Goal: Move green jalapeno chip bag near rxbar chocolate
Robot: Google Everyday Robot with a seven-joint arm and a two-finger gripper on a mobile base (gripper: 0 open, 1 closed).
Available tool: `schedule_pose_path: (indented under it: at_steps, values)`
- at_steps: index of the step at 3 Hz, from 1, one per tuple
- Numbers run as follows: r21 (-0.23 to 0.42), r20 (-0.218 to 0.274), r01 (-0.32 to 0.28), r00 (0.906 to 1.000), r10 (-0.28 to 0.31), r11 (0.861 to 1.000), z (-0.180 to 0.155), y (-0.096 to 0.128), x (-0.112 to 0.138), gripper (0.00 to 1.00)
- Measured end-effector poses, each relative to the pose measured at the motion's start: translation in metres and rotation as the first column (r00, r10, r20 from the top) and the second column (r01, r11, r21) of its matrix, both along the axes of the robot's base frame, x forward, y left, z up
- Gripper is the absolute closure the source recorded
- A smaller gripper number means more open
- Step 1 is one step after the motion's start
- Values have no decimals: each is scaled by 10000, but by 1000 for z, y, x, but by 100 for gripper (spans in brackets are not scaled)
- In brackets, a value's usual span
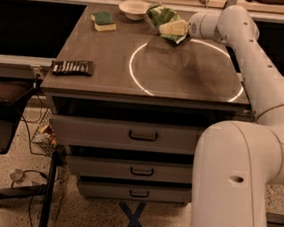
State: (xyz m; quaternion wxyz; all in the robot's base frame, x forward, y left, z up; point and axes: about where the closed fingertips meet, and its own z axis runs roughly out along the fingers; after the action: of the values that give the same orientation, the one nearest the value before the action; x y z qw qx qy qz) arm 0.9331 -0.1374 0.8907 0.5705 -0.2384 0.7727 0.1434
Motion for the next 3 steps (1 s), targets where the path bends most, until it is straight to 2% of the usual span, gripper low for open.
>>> schedule_pose_path:
  at_steps: [1,3]
  values:
    - [55,-186,-277,9994,278,9996,-15,10,9,3]
    - [75,-343,-481,9982,484,9988,-25,20,13,49]
